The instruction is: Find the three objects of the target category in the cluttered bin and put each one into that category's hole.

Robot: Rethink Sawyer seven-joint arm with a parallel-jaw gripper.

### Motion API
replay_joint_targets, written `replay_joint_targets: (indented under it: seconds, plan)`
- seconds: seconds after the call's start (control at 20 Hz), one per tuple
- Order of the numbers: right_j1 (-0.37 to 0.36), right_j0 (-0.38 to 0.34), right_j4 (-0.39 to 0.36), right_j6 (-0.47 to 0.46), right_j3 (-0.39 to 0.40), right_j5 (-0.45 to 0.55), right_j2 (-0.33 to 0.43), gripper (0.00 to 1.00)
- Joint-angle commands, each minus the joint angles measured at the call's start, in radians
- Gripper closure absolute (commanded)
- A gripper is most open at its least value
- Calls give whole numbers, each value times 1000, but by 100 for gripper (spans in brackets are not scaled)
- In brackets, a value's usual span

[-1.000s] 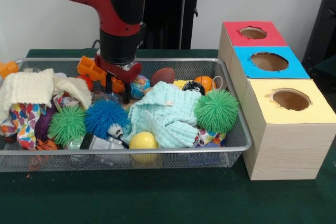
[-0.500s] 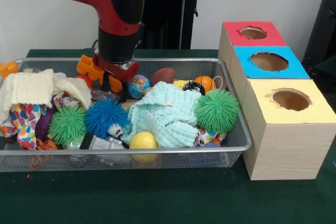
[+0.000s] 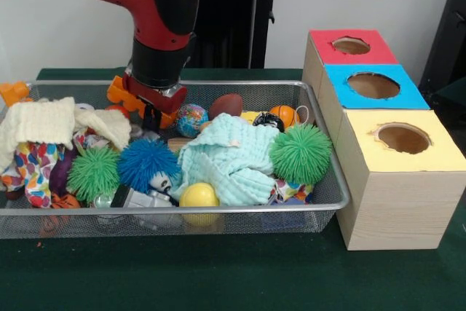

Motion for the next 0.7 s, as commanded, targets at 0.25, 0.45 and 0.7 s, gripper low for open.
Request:
replay_joint_targets:
  seconds: [0.25,0.45,0.7]
  plan:
    - [58,-29,-36,37,-136,21,-22,100]
    - [55,-29,-35,38,-134,24,-22,100]
    - [24,-17,-31,40,-116,45,-19,100]
